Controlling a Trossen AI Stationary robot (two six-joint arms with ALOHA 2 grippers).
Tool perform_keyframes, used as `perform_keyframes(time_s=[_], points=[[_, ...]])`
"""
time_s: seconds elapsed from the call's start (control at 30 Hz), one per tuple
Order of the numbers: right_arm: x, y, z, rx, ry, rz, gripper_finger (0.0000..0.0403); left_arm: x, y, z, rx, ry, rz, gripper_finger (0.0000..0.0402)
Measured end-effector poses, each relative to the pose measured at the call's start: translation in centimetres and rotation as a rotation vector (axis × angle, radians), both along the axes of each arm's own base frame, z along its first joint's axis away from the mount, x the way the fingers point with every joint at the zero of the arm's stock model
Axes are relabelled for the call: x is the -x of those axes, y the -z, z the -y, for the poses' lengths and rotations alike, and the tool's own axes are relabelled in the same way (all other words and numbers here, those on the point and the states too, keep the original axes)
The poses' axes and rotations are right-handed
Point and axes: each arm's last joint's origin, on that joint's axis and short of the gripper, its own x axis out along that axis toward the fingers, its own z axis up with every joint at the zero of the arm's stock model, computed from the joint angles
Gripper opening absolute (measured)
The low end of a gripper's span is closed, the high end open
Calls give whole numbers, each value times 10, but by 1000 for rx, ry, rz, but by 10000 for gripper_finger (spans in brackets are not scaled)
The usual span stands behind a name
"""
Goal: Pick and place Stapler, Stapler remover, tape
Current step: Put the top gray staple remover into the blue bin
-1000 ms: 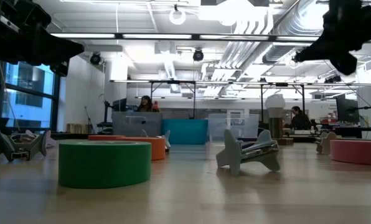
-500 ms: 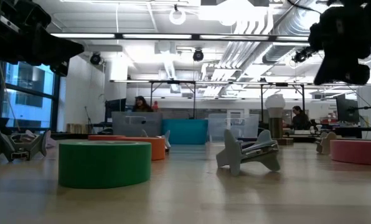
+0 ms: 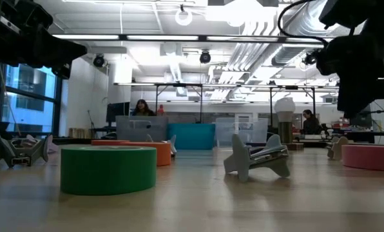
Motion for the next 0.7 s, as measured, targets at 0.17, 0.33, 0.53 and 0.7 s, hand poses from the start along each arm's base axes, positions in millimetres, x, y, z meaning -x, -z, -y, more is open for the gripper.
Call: perform_keyframes(time_s=[0.17,0.33,0.53,0.7], points=[[-7,6,0,4,-41,-34,210,0,0,0,0,0,0,5],[-12,12,-2,-42,-62,-74,209,0,0,0,0,0,0,5],[-25,24,-3,-60,-105,-109,210,0,0,0,0,0,0,5],[-32,32,-2,-27,-118,-139,206,0,0,0,0,0,0,5]])
